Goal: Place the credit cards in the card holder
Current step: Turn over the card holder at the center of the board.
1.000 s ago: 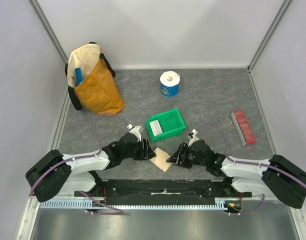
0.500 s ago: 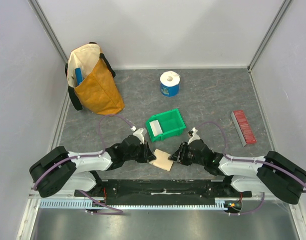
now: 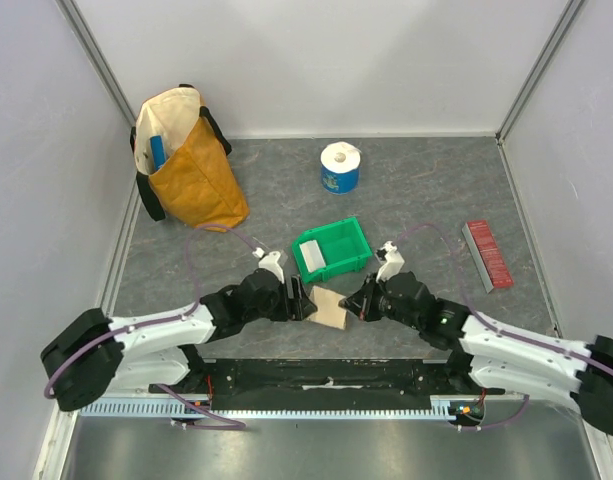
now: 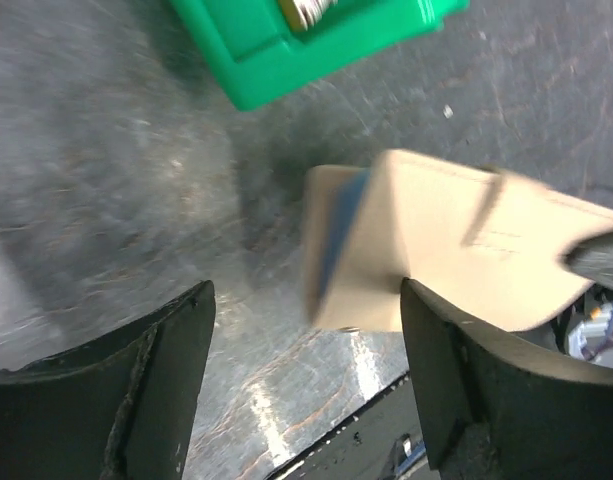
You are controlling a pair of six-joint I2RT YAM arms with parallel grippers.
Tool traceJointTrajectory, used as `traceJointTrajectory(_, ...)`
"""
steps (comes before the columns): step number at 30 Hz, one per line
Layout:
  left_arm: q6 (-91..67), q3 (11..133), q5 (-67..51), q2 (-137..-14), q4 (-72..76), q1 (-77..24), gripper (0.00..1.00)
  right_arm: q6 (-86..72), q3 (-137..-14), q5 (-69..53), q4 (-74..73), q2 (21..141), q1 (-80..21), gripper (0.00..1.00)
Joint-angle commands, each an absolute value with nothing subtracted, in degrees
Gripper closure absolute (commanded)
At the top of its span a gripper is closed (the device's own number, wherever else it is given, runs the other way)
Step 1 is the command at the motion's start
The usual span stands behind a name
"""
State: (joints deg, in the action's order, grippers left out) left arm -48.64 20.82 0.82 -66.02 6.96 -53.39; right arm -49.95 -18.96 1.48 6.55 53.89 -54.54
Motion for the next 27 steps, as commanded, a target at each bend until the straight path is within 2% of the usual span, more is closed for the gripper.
traceJointTrajectory(1, -50.0, 24.5, 14.3, -59.0, -9.9, -53.4, 0.19, -42.8, -25.5, 17.1, -15.3, 44.7, -57.5, 1.0)
traceJointTrajectory(4, -50.7, 24.9, 18.1, -54.2, -14.3, -53.4, 0.16, -41.7, -27.9, 23.6, -23.0, 42.2, -59.3, 1.0)
traceJointTrajectory(8, -52.0, 25.6, 22.0, -50.0, -19.3, -53.3, 0.15, -41.1, -33.6, 35.9, -32.2, 46.5, -65.2, 1.0)
traceJointTrajectory(12, -53.0, 25.8, 23.9, -48.4, -22.3, -53.2, 0.15, -46.5, -41.2, 52.2, -41.5, 55.2, -77.5, 1.0)
traceJointTrajectory(17, -54.1, 26.3, 25.0, -48.0, -24.6, -52.8, 0.15, -59.5, -50.7, 63.8, -54.4, 74.4, -90.1, 1.0)
traceJointTrajectory(22, -55.2, 26.6, 26.4, -46.5, -27.2, -52.5, 0.15, -64.2, -57.6, 64.5, -56.5, 89.5, -97.8, 1.0)
traceJointTrajectory(27, -55.5, 25.9, 26.5, -42.6, -29.0, -51.0, 0.15, -59.3, -57.9, 60.0, -48.2, 93.0, -99.9, 1.0)
